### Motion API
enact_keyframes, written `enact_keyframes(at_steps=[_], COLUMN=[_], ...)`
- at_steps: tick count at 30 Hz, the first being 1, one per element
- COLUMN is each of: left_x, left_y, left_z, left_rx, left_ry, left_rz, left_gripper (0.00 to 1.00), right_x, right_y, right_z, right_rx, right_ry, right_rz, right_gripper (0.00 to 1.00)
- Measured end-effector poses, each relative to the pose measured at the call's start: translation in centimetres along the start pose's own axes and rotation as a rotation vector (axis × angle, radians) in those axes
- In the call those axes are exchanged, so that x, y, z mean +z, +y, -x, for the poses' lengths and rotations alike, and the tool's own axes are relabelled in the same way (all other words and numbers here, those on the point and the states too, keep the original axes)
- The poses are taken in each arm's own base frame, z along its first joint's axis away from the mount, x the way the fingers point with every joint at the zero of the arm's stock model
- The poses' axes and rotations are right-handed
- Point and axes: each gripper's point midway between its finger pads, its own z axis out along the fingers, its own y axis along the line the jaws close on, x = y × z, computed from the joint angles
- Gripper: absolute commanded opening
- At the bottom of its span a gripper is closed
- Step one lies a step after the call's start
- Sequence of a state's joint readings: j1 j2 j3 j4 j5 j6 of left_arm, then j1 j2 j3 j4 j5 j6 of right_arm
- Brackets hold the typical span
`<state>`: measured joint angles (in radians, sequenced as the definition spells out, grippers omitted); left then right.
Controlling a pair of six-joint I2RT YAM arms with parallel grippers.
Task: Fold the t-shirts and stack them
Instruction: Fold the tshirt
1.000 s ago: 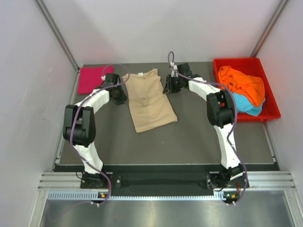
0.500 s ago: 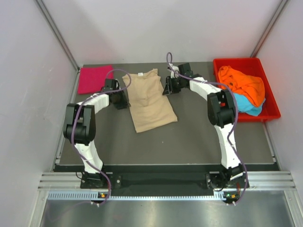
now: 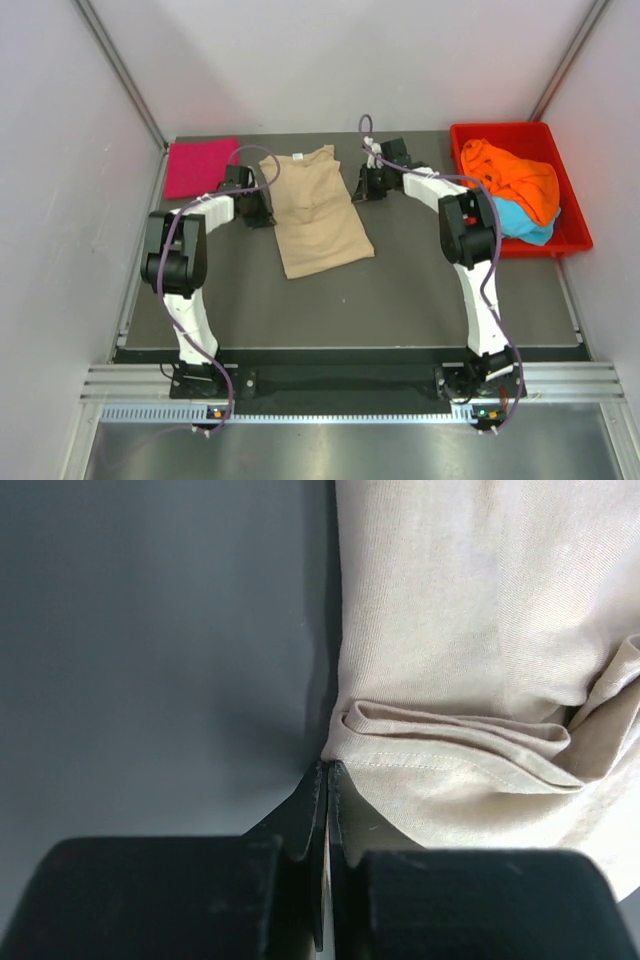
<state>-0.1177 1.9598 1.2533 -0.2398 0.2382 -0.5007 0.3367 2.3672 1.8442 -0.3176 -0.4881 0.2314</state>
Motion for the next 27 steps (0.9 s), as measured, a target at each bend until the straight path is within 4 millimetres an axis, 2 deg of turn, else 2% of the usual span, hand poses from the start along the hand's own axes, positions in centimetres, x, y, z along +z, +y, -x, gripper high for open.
enact_keyframes(at_steps=[7,8,9,10,12,13,17,21,23,24,25,27], left_x=[0.2,0.2,0.2,0.2,0.1,0.0,-1.2,-4.2,-6.0,-8.4,-8.4,-9.1], left_y=[0.0,0.0,-0.1,-0.1,-0.2,-0.3,0.2,0.4,0.2,0.2,0.2,0.0], left_z=[0.3,0.3,0.3,0.3,0.4,0.6,0.9,1.2,0.7,-1.7,-1.7,-4.2], left_rx=[-0.029,-0.033,-0.034,-0.036,-0.044,-0.047,-0.049,-0.048,-0.046,-0.038,-0.037,-0.027], left_ry=[-0.007,-0.007,-0.007,-0.007,-0.008,-0.012,-0.024,-0.054,-0.070,-0.063,-0.062,-0.043], left_rz=[0.007,0.008,0.008,0.008,0.005,0.005,0.053,0.107,0.107,0.102,0.102,0.072], left_gripper=[0.00,0.05,0.13,0.22,0.35,0.37,0.40,0.41,0.40,0.39,0.39,0.39], right_x=[-0.3,-0.4,-0.4,-0.4,-0.5,-0.7,-2.2,-5.4,-7.4,-9.7,-9.8,-10.4], right_y=[-1.4,-1.5,-1.6,-1.6,-1.5,-1.4,-1.6,-0.6,0.4,1.5,1.5,1.8], right_z=[0.3,0.3,0.4,0.4,0.4,0.5,0.0,-1.8,-3.4,-5.9,-6.0,-7.5], right_rx=[0.051,0.054,0.054,0.057,0.060,0.066,0.098,0.137,0.141,0.148,0.149,0.138], right_ry=[-0.056,-0.059,-0.065,-0.067,-0.071,-0.072,-0.046,-0.008,0.012,0.039,0.042,0.048], right_rz=[-0.030,-0.035,-0.038,-0.039,-0.040,-0.042,-0.098,-0.139,-0.144,-0.145,-0.145,-0.141], right_gripper=[0.00,0.00,0.01,0.11,0.21,0.30,0.38,0.41,0.42,0.43,0.43,0.43])
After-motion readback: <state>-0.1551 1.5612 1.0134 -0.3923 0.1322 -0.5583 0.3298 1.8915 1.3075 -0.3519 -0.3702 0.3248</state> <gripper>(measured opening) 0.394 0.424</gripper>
